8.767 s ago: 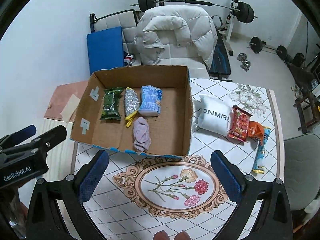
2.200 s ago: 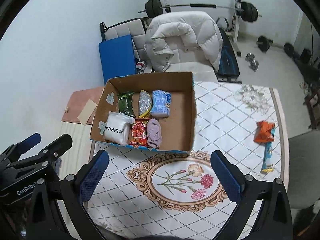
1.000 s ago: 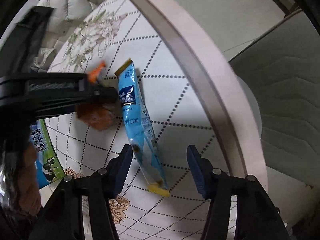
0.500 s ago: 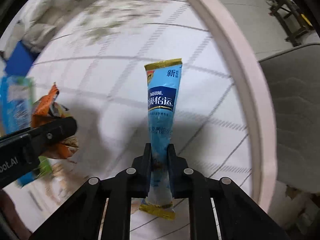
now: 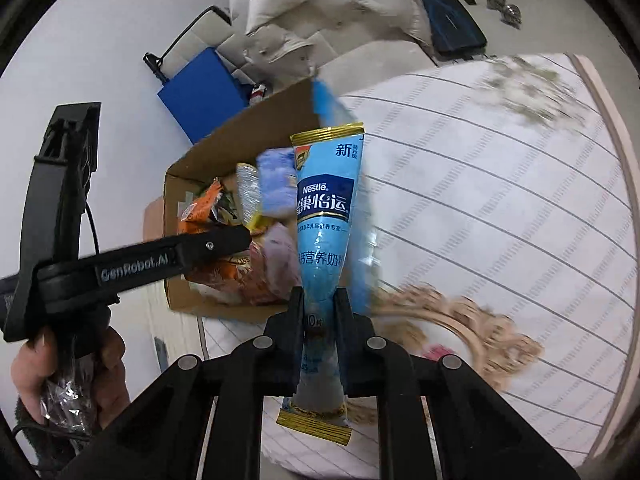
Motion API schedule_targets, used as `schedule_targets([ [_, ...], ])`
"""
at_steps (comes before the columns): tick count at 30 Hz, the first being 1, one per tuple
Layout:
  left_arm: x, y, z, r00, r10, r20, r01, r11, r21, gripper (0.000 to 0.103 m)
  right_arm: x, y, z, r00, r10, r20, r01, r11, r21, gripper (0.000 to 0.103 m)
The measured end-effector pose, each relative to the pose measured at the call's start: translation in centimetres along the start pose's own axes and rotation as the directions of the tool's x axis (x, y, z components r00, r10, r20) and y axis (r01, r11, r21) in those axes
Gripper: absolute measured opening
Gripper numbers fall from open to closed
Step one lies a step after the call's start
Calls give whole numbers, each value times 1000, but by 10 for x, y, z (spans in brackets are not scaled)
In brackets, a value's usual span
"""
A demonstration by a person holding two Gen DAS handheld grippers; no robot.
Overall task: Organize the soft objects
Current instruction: 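Lower both items into the box and release them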
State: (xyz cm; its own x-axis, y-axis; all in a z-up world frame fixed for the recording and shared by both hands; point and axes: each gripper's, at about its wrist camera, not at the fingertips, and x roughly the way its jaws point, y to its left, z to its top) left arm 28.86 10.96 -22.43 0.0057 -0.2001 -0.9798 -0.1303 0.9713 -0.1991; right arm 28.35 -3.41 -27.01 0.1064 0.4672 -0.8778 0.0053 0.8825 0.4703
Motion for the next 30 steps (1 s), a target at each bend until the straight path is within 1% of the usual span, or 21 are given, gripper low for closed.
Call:
schedule_targets([
  [3,17,22,28,998,-33,-51,31,999,-38,39,29,26,17,999,-30,-19,30,1000,-9,15],
  [4,24,25,37,997,-43,-65,40,998,-46,39,42,34,24,998,-59,-24,59,998,-18,15],
  [7,41,31,53,991,-74,-116,68,996,-56,39,62,43,36,992,-118,-38,117,993,-30,15],
  [9,53,30,62,986,-84,-147,76,995,-58,39,77,41,45,988,-143,-50,142,990,-16,15],
  [12,68,26,76,980,-80,-182,73,996,-46,39,84,35,52,985,-159,-61,159,987,0,15],
  [15,81,20,85,973,-88,-213,81,996,-40,39,88,31,52,983,-169,-65,170,985,12,15],
  [20,95,8,93,964,-72,-256,72,997,-10,41,93,25,49,980,-181,-87,183,983,18,16],
  [21,96,7,94,961,-86,-262,85,996,-16,41,96,25,50,976,-193,-97,196,980,22,17],
  [23,97,7,95,956,-101,-274,97,995,-29,49,97,22,49,971,-211,-109,215,976,25,20],
  [24,96,7,96,957,-104,-272,99,995,-31,60,97,21,50,971,-212,-113,216,976,29,29],
  [25,93,6,97,958,-105,-266,101,994,-28,67,96,20,50,973,-203,-111,208,978,34,41],
  [26,90,6,98,962,-100,-255,98,995,-22,68,96,21,51,975,-197,-106,202,979,40,45],
  [27,86,5,98,965,-94,-245,93,996,-16,70,94,20,49,976,-192,-106,198,979,41,46],
  [30,74,7,95,974,-77,-215,78,997,-3,71,91,21,49,975,-196,-105,201,979,34,48],
])
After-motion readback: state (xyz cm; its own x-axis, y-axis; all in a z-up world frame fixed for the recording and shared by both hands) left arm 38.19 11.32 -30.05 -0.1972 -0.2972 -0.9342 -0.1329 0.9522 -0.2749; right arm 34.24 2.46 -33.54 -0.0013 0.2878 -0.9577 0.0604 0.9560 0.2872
